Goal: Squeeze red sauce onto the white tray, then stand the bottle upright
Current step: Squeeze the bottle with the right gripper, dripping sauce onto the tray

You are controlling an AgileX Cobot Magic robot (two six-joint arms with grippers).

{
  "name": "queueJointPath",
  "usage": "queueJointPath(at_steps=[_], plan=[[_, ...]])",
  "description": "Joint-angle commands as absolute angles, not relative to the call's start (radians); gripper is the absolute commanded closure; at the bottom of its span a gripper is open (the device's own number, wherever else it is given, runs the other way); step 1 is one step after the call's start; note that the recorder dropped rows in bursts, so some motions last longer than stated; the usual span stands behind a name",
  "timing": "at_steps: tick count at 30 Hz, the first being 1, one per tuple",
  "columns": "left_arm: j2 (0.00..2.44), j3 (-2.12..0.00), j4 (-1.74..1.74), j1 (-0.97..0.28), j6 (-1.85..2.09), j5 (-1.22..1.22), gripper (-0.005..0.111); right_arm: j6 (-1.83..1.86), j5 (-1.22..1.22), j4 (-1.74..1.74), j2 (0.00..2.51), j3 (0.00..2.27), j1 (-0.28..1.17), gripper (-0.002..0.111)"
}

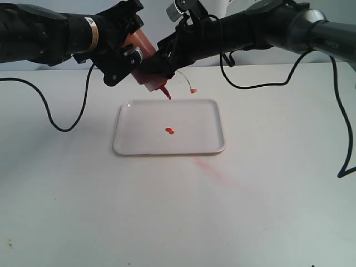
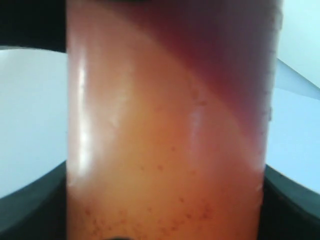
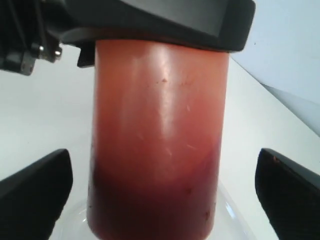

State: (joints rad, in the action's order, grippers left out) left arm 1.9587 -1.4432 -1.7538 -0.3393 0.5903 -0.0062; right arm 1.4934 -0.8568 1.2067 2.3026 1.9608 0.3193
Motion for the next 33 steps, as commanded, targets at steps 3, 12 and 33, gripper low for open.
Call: queueJointPath(at_steps=[3,12,33], plan=[[1.945,-1.459,-1.730,-0.342,0.577,-0.061,0.107,1.491,-0.868,1.204,2.299,1.955,0.319,0.019],[1.945,-1.459,-1.730,-0.342,0.577,-0.052,0.107,1.486,-0.823,1.144,2.320,1.955,0.319,0.019],[1.945,-1.460,-1.653,-0.342,0.604,-0.128,0.107,1.490,-0.788,1.222,2.351,1.955,0.319,0.050]])
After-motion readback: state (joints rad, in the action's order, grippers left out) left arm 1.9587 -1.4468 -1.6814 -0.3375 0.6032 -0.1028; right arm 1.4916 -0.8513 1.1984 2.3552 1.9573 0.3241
